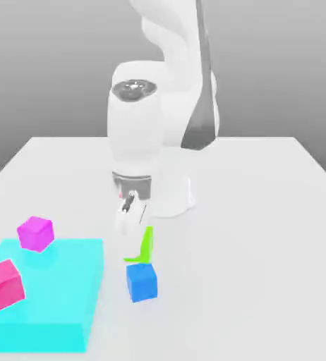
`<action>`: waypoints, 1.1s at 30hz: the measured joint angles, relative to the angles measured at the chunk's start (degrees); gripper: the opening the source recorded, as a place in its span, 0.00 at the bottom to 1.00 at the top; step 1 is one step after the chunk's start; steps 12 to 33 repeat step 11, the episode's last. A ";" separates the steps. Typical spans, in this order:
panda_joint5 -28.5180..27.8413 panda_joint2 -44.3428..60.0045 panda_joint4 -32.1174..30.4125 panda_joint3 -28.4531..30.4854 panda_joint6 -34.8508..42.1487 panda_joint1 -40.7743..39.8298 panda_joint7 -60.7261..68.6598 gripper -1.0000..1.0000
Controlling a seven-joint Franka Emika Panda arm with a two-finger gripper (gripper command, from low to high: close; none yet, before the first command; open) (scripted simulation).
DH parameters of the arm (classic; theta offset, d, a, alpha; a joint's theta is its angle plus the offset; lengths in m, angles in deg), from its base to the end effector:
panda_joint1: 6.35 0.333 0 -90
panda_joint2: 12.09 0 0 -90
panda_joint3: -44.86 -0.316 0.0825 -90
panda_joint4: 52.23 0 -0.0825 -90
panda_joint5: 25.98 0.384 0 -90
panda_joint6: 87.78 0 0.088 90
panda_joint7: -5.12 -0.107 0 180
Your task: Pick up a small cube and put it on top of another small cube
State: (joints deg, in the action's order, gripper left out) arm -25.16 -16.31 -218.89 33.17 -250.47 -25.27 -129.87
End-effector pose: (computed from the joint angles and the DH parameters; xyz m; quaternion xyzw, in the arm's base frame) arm 0.3387 -0.0458 0.2059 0.3170 -0.9484 0.0054 0.0010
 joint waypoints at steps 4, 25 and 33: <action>-2.85 5.79 0.03 0.54 -5.60 -0.22 -2.01 1.00; -2.85 5.65 0.04 0.53 -5.38 -0.14 -2.01 1.00; -2.85 5.65 0.04 0.53 -5.38 -0.14 -2.01 1.00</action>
